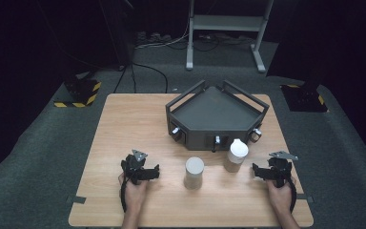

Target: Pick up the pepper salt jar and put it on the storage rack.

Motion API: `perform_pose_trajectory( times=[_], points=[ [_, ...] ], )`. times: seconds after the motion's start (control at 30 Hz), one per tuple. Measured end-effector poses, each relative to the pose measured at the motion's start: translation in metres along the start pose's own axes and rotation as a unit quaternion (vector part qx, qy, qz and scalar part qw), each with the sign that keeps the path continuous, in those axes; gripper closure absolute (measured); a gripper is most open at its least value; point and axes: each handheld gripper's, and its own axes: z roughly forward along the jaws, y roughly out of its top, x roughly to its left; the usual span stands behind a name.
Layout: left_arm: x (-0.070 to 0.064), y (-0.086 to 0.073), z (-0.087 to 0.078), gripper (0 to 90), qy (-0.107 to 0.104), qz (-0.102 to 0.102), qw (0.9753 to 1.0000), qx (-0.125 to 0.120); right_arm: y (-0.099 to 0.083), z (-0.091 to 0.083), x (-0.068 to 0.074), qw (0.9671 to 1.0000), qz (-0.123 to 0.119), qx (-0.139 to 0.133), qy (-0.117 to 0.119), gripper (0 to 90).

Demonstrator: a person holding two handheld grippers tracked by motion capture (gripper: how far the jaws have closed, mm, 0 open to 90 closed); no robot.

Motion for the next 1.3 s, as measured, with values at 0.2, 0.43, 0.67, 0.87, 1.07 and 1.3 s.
perform_pose_trajectory(
  times=[0.2, 0.43, 0.67, 0.87, 1.07, 1.3],
  points=[
    [0.000, 0.000, 0.000, 3.0, 0.000, 0.000, 1.0000, 0.000, 0.000, 0.000, 0.000, 1.0000, 0.000, 0.000, 0.000, 4.6],
    [-0.001, 0.000, 0.000, 3.5, 0.002, -0.001, 1.0000, 0.000, 0.000, 0.000, 0.000, 1.0000, 0.000, 0.000, 0.000, 4.6],
    [-0.001, 0.000, 0.000, 3.4, 0.002, -0.003, 1.0000, 0.001, 0.000, 0.000, 0.000, 1.0000, 0.000, 0.000, 0.000, 4.7],
    [0.001, 0.002, 0.000, 0.8, -0.006, 0.002, 1.0000, 0.004, 0.000, 0.000, 0.000, 1.0000, 0.000, 0.000, 0.000, 4.7],
    [0.006, -0.002, -0.004, 0.3, -0.011, 0.008, 0.9999, 0.005, 0.000, 0.000, 0.001, 1.0000, 0.001, 0.000, -0.001, 4.7],
    [0.014, -0.007, -0.019, 0.5, -0.022, 0.008, 0.9997, -0.003, 0.000, 0.000, 0.000, 1.0000, 0.001, 0.000, -0.001, 4.7]
  ],
)
